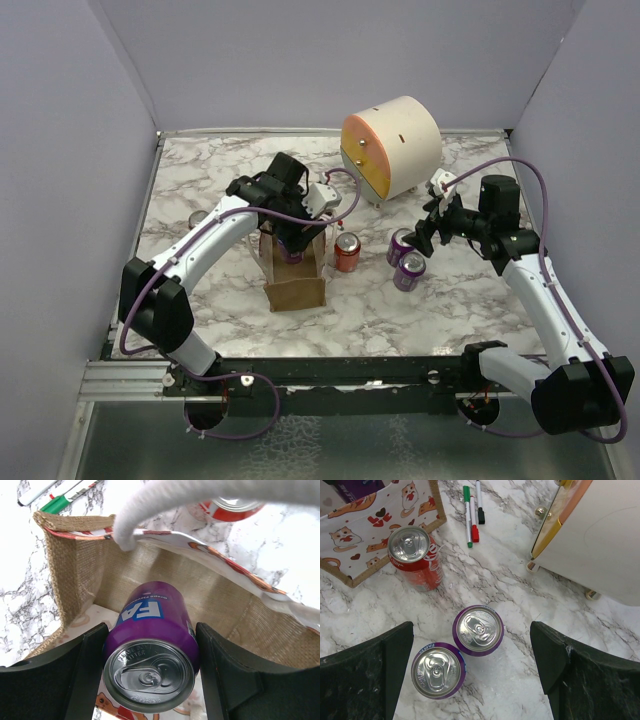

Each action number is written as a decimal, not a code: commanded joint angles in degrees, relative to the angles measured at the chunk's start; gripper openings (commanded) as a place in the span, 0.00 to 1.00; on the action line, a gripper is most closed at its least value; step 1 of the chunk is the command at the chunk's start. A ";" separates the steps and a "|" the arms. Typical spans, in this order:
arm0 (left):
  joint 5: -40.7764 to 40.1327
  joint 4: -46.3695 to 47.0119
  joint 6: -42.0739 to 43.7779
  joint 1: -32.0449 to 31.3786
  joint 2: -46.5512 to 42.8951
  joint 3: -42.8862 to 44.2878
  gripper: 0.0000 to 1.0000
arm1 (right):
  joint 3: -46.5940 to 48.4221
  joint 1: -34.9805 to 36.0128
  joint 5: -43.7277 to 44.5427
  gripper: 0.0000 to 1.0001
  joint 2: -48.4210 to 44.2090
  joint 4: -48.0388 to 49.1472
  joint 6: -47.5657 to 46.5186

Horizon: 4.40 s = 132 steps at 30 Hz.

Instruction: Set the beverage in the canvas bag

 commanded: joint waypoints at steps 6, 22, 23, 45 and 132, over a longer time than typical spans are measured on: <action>-7.17 7.64 -1.82 0.08 0.17 -2.02 0.00 | -0.82 0.29 1.25 0.99 -0.01 1.45 -0.80; -7.54 12.58 -3.87 1.54 0.29 -5.90 0.01 | -0.77 0.29 0.86 0.99 0.51 1.56 -0.62; -7.56 12.79 -3.88 1.62 0.29 -6.06 0.02 | -0.84 0.27 0.78 0.99 0.67 1.55 -0.64; -8.56 16.00 -2.60 2.39 2.55 -9.22 0.15 | -0.87 0.29 0.94 0.99 0.58 1.36 -0.91; 1.79 12.73 -14.30 35.93 -19.18 -3.97 0.95 | -0.95 0.29 0.36 0.99 0.29 1.67 -0.44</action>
